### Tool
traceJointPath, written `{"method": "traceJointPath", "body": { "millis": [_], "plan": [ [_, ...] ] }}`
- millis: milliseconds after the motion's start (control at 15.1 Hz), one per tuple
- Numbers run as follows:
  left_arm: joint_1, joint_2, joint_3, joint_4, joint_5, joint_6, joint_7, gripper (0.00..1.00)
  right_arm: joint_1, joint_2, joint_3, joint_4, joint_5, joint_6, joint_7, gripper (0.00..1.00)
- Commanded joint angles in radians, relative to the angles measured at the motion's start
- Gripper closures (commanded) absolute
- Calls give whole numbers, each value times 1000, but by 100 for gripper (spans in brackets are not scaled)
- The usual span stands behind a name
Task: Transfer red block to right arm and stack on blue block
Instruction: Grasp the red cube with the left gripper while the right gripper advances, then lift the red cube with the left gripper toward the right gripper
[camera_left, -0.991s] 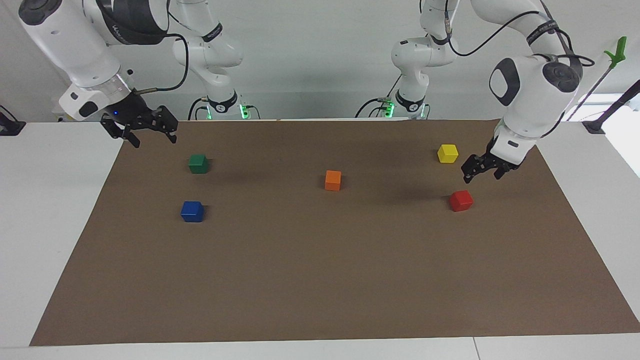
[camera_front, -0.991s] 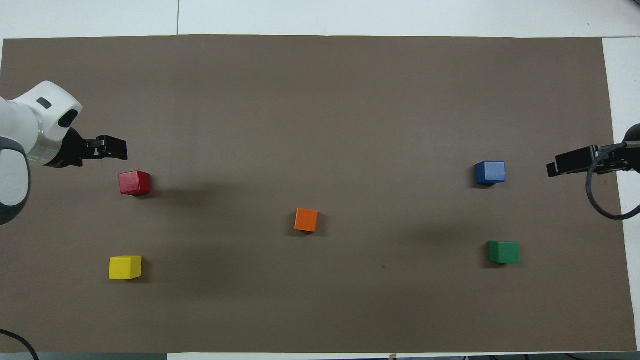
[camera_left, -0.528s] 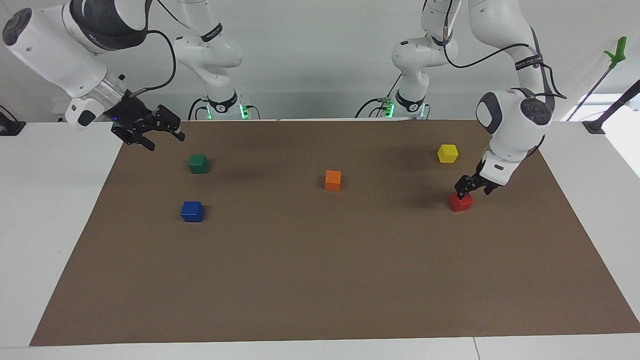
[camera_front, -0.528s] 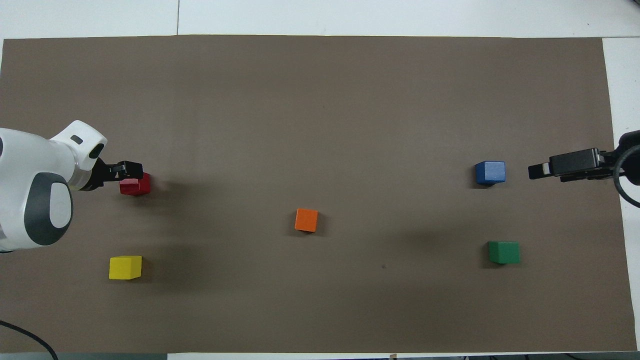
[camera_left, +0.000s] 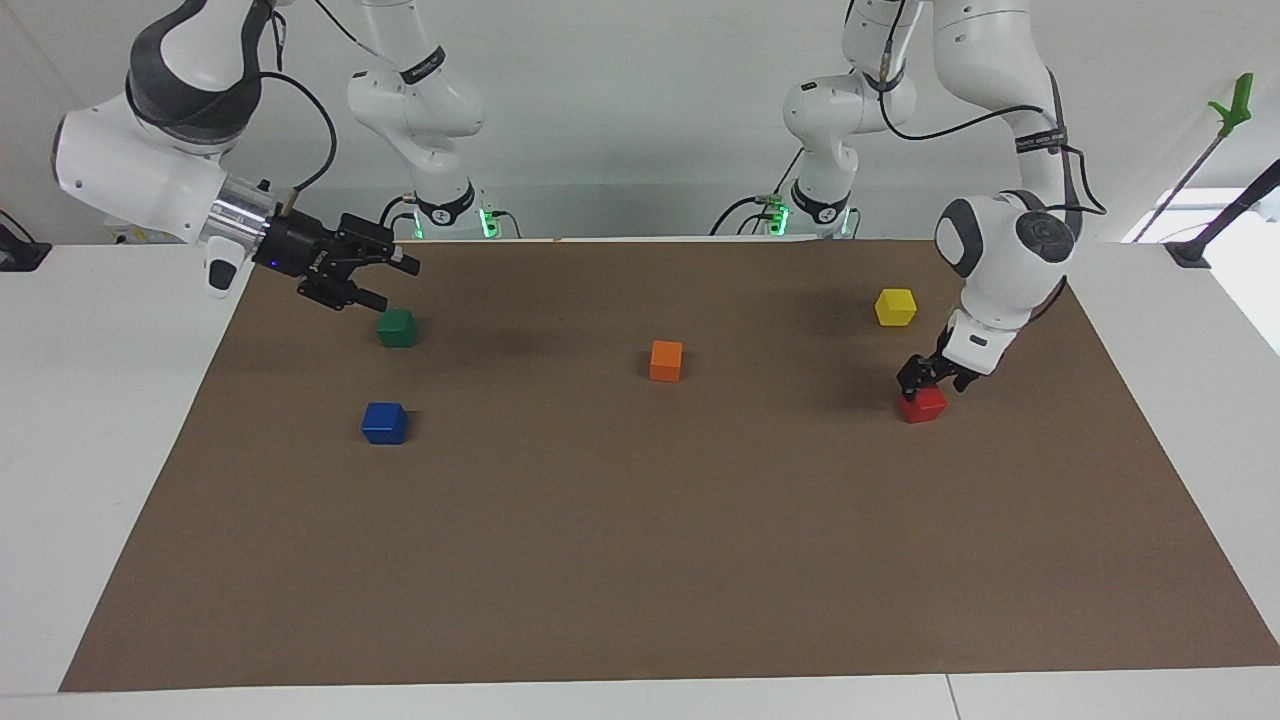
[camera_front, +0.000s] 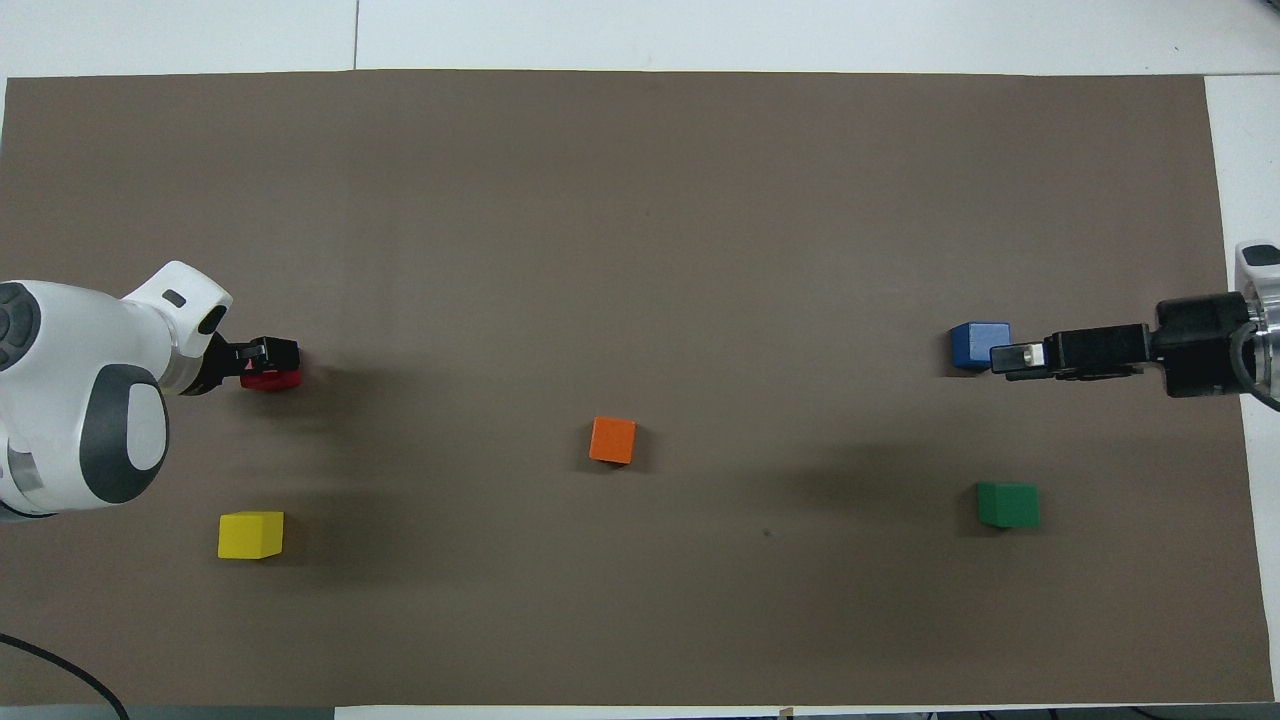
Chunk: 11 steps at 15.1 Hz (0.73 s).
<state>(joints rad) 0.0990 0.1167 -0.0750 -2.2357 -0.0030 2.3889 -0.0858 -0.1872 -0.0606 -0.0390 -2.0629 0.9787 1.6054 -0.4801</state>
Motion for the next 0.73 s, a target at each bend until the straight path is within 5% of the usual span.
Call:
{"method": "traceJointPath", "body": {
  "millis": [0, 198, 330, 660],
  "plan": [
    [-7, 17, 0, -9, 12, 47, -70, 30, -6, -21, 10, -92, 159, -9, -84, 0],
    [-12, 29, 1, -4, 14, 30, -104, 100, 26, -15, 11, -164, 326, -38, -136, 0],
    [-12, 20, 0, 13, 14, -9, -126, 100, 64, -18, 11, -229, 452, -67, -170, 0],
    [-106, -3, -19, 272, -18, -442, -580, 100, 208, -4, 13, -287, 802, -97, -173, 0]
  ]
}}
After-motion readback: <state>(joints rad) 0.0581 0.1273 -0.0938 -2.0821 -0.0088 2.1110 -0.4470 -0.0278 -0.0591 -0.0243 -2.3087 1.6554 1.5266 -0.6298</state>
